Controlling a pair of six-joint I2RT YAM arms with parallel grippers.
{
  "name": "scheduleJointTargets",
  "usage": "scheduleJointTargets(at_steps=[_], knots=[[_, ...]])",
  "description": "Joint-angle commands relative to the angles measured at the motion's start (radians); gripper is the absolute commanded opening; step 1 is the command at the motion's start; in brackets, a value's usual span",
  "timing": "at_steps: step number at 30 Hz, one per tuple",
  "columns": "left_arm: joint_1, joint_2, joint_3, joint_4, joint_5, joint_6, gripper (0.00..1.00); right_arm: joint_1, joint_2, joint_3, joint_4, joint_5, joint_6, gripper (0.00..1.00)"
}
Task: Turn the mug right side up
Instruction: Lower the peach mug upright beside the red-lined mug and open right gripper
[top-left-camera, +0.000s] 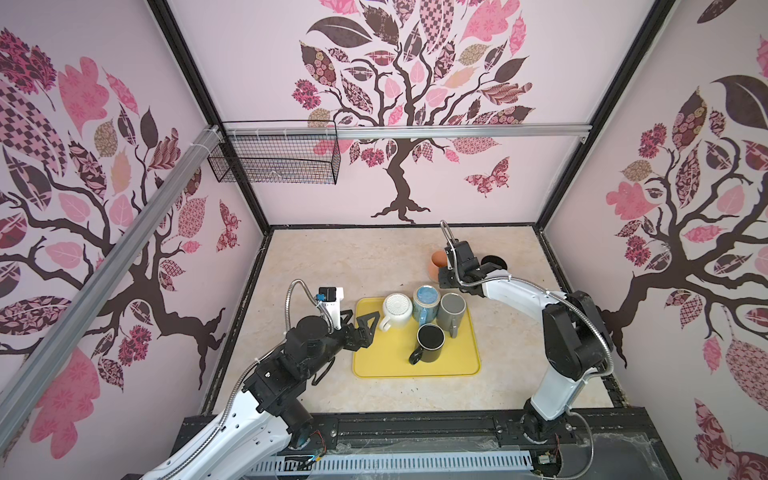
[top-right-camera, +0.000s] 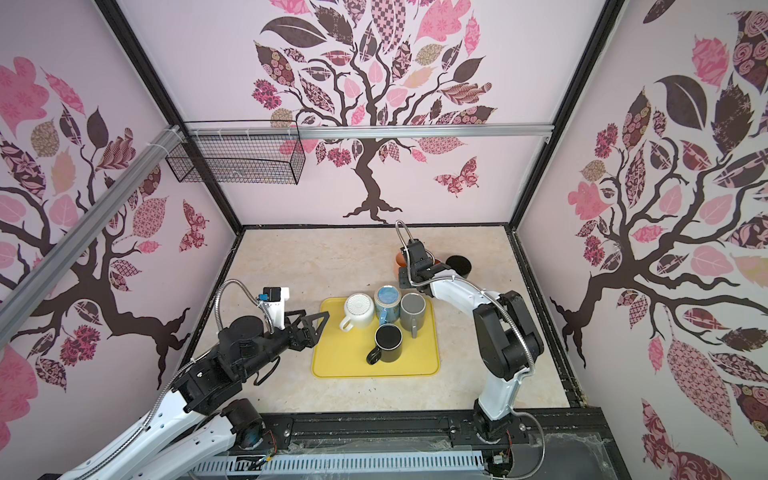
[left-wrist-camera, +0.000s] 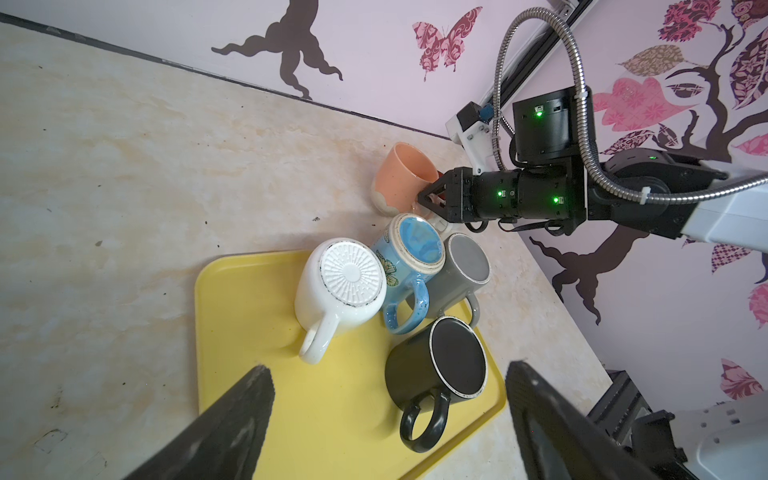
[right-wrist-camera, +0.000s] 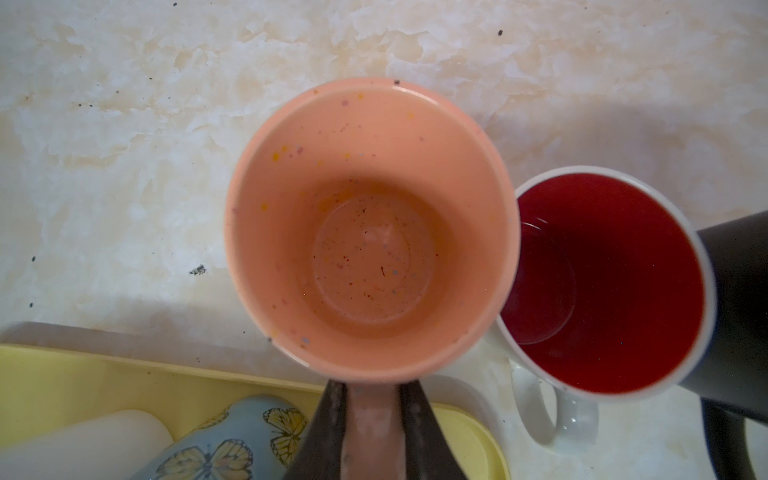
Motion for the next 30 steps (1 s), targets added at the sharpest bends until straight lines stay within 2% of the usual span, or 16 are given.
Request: scheduleJointTargets(at_steps=[1,12,13,18,20,30], knots=[[0.004,-0.004,0.016,0.013,0.001,0.002,0.9,-0.003,0.009,0.01,0.096,0.044,0.003,0.0],[0.004,-0.028,-0.003,0.004,-0.007,-0.014,0.91,-0.002,0.007,-0.018,0.09,0.041,0.026,0.01],[0.005,-0.028,-0.003,0.006,-0.008,-0.016,0.91,-0.003,0.007,-0.016,0.089,0.039,0.028,0.02],[0.004,-0.038,-0.014,0.003,-0.009,-0.025,0.91,-0.003,0.003,-0.016,0.081,0.034,0.038,0.23],[0.005,-0.044,-0.018,0.001,-0.012,-0.024,0.91,-0.002,-0.002,-0.015,0.076,0.037,0.043,0.28],[0.005,-0.031,-0.04,0.011,-0.034,-0.018,0.91,-0.002,-0.11,-0.03,0.041,0.027,0.064,0.38]])
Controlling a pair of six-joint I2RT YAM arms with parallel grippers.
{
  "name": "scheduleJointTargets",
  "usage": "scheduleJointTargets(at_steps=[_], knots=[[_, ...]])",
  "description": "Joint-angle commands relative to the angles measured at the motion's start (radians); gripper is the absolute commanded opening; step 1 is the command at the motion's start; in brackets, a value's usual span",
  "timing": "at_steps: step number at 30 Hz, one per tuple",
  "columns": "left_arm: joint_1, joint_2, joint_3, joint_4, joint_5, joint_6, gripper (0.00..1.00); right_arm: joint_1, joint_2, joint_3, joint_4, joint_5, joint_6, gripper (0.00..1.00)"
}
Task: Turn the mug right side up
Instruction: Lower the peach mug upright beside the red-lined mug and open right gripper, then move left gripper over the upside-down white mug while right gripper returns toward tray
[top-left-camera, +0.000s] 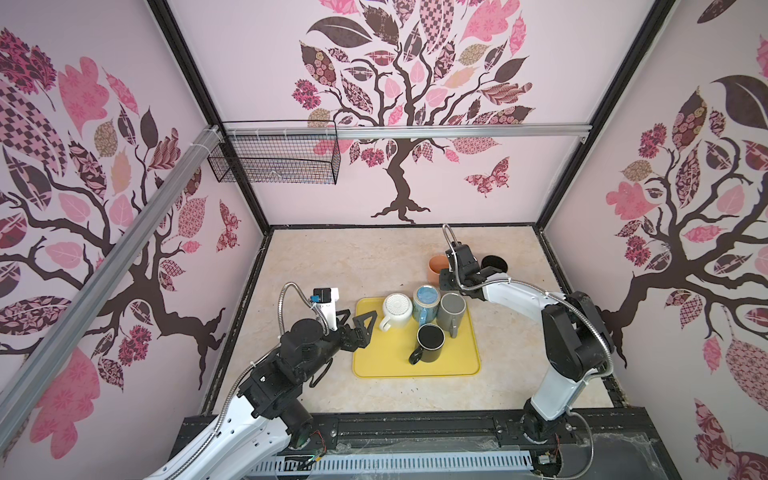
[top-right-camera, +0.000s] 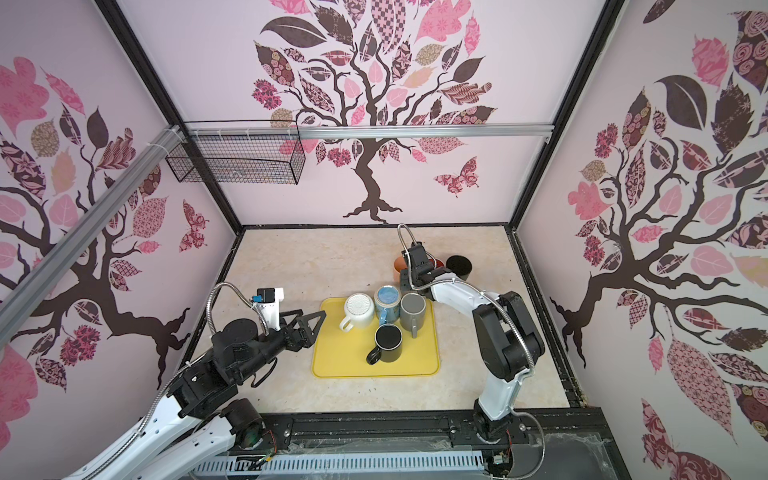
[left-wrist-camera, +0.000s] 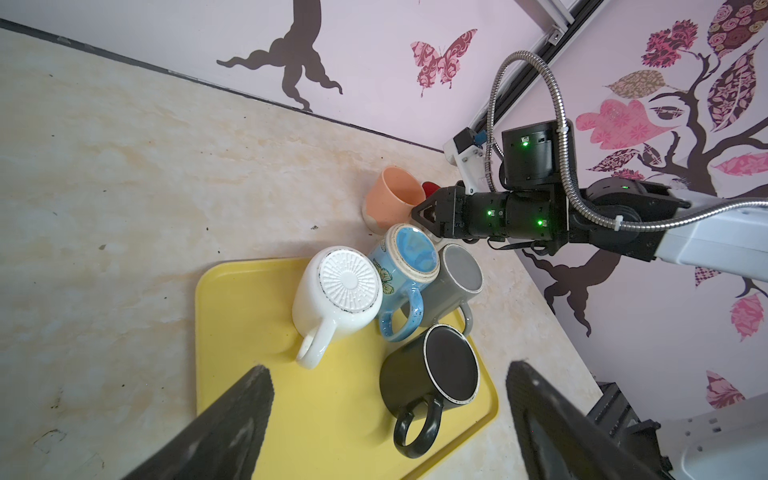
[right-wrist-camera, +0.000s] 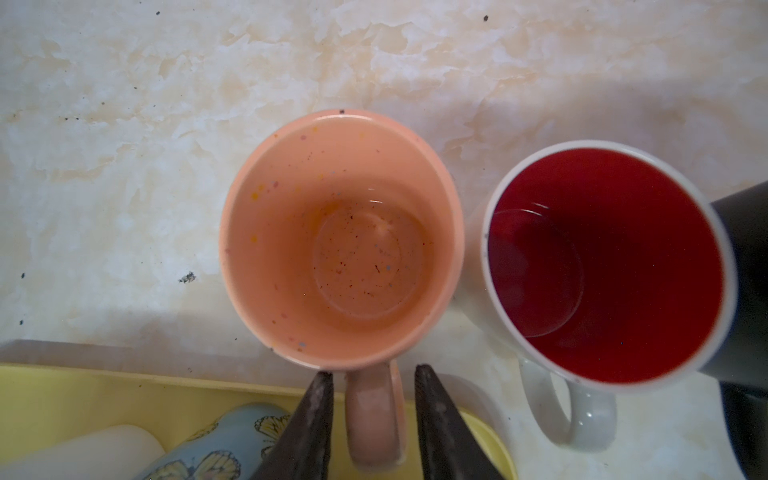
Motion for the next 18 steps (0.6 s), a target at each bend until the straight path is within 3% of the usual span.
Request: scheduleJointTargets(at_steps=[1,8,18], knots=[[0.005,0.01,-0.031,0.016,-0.02,0.005,0.91,-0.003,-0.125,0.013,-0.004,0.019,0.014,0.38],[0.005,0.125,-0.041,-0.02,-0.11,0.06,0.89,0.023,-0.392,-0.052,-0.008,0.025,0.032,0.42],[-0.01,0.444,0.039,0.019,-0.07,0.155,0.66,0.308,-0.553,-0.117,-0.116,0.104,0.012,0.43]])
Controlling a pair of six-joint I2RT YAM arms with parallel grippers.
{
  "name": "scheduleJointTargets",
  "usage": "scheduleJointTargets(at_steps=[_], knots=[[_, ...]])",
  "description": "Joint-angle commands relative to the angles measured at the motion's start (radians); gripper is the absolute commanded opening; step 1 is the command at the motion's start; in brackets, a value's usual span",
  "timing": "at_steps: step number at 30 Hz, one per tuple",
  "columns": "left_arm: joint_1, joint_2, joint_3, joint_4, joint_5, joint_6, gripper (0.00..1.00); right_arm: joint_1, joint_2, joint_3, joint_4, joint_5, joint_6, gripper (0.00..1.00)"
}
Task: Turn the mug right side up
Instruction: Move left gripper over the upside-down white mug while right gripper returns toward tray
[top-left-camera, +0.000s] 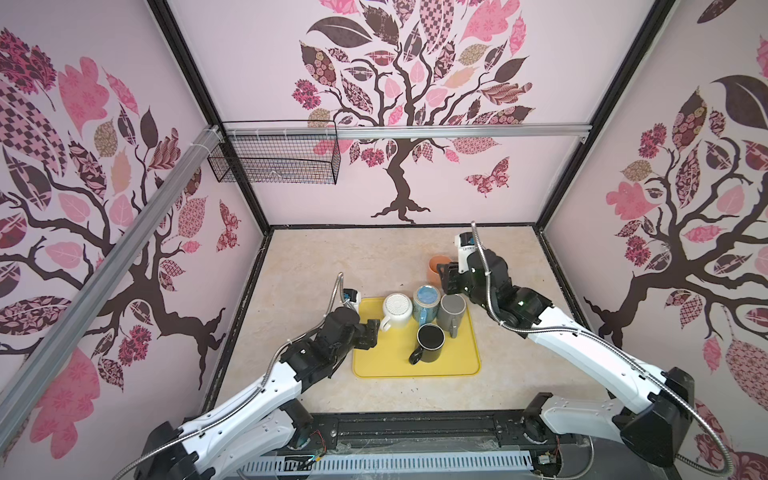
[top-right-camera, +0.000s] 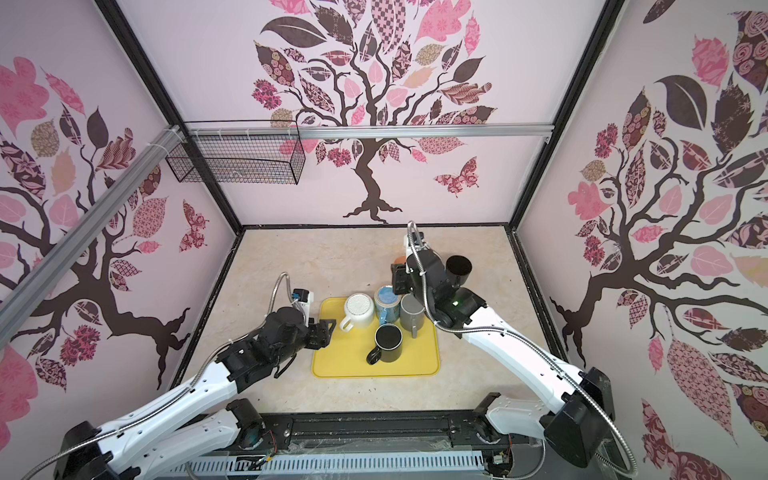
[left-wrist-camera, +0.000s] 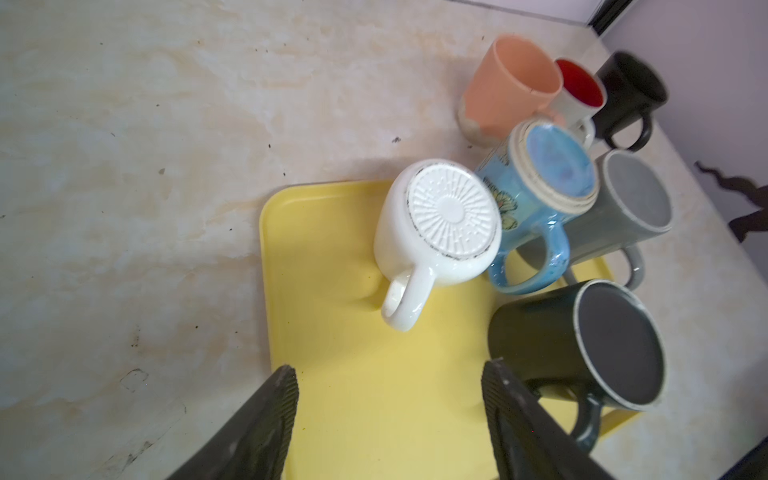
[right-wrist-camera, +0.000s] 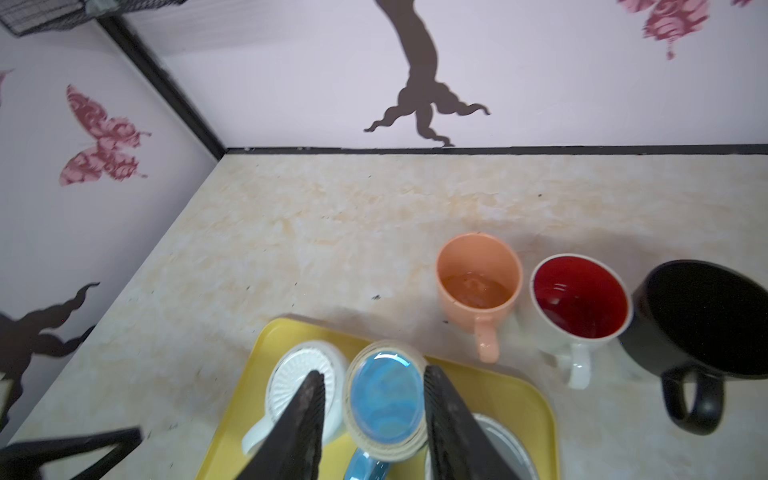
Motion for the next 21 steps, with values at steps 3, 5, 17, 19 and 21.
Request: scheduleJointTargets(at_steps=[3,5,17,19,21], knots=[[-0.023,0.144,0.103,-0.019,0.003,0.099,0.59,0.038,-0.058,-0.06,-0.077,0.03,-0.017,0.43],[-0.04,0.174,0.12,-0.02,-0.006,0.118,0.58,0.038,-0.076,-0.079,-0.08,0.041,-0.03,0.44],[-0.041,0.337,0.243,-0.05,0.006,0.178,0.63,0.038,-0.093,-0.108,-0.083,0.024,-0.044,0.44],[-0.035,0.356,0.252,-0.049,0.025,0.178,0.63,0.038,-0.093,-0.106,-0.078,0.025,-0.044,0.44],[-0.028,0.365,0.253,-0.039,0.047,0.174,0.62,0.038,-0.095,-0.104,-0.079,0.025,-0.046,0.44]])
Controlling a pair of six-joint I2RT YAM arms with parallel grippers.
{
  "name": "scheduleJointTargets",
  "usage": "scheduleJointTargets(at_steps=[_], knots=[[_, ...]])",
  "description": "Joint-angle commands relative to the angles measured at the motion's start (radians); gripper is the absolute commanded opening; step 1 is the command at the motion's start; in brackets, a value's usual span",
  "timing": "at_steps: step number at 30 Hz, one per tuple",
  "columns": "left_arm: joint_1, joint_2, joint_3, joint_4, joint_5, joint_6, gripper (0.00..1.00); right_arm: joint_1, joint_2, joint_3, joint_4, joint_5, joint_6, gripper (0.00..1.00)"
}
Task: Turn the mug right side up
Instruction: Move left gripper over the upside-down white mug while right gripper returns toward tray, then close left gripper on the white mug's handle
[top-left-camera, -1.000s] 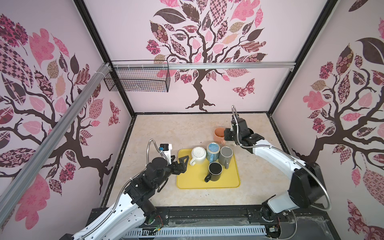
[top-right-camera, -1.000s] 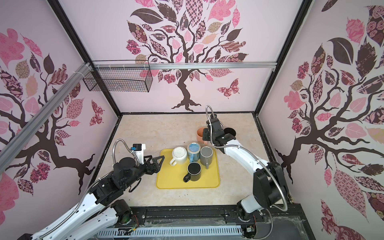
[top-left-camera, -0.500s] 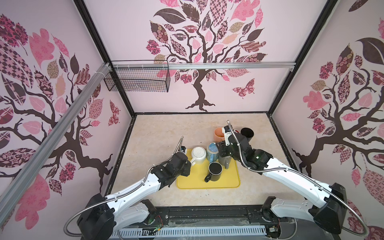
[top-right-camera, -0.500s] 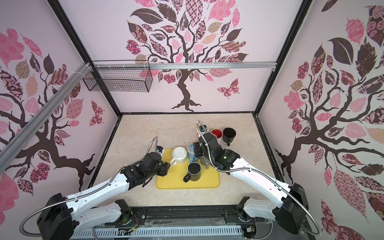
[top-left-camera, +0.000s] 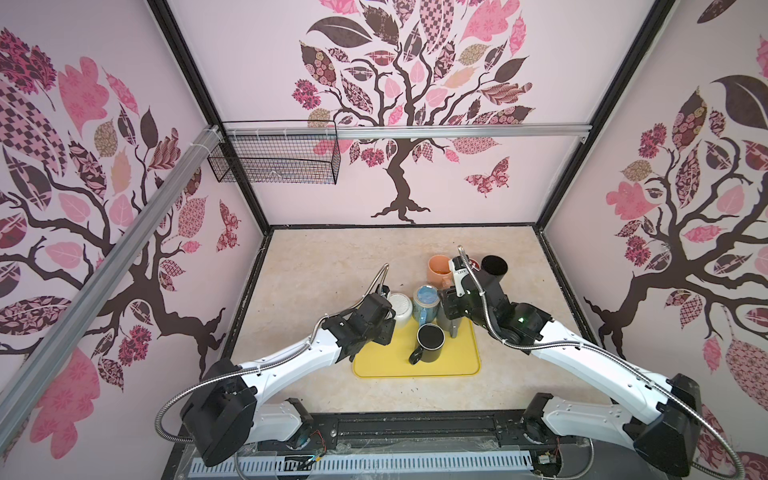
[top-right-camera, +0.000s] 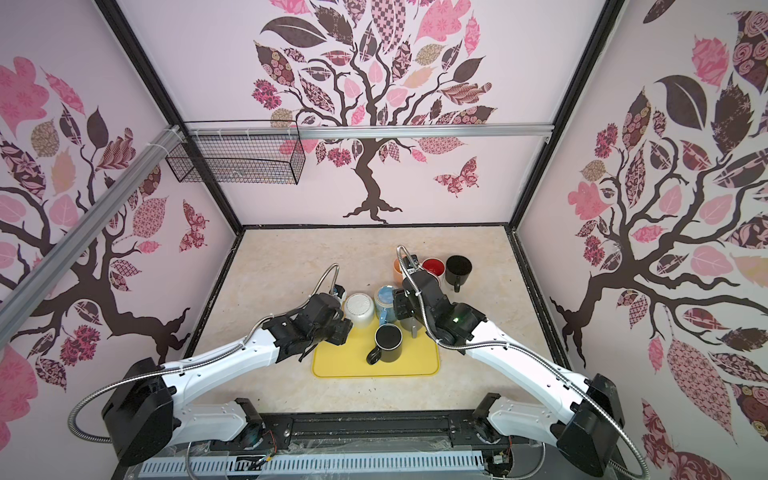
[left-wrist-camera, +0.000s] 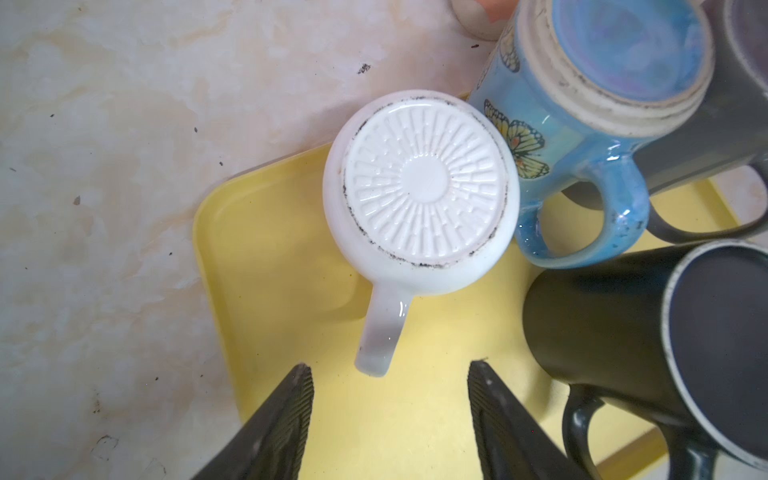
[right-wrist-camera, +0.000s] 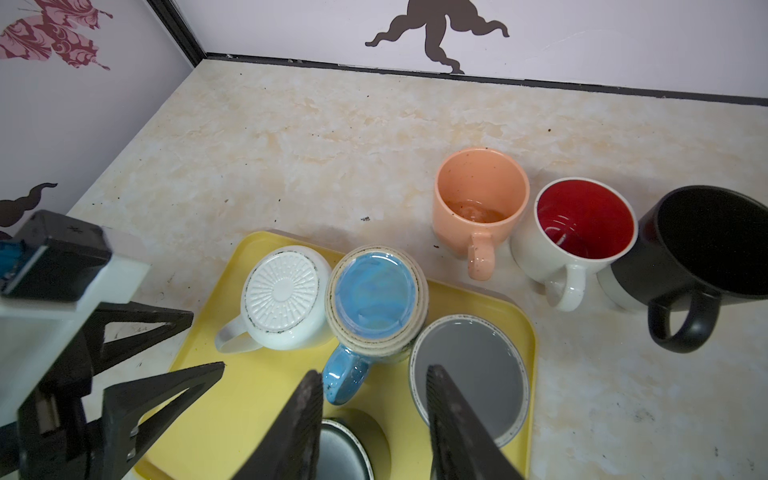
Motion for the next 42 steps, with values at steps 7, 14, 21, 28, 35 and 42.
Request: scheduleJointTargets(at_steps=[7,14,21,28,35,42], knots=[[0.021,0.041,0.045,0.038,0.109,0.006,0.6,-0.002,-0.023,0.011,0.011,0.006,-0.018,0.45],[0.021,0.077,0.049,0.052,0.158,-0.004,0.55,-0.002,-0.015,0.002,0.017,0.003,-0.016,0.45],[0.021,0.067,0.055,0.049,0.116,-0.003,0.57,-0.001,-0.025,-0.001,0.021,0.005,-0.015,0.45],[0.021,0.131,0.124,0.03,0.086,0.033,0.57,-0.002,-0.018,-0.009,0.029,0.0,-0.015,0.45],[0.032,0.194,0.161,0.032,0.088,0.039,0.51,-0.001,-0.02,-0.01,0.032,0.001,-0.015,0.45],[0.034,0.225,0.183,0.023,0.08,0.038,0.45,-0.002,-0.019,-0.017,0.041,-0.006,-0.016,0.45]])
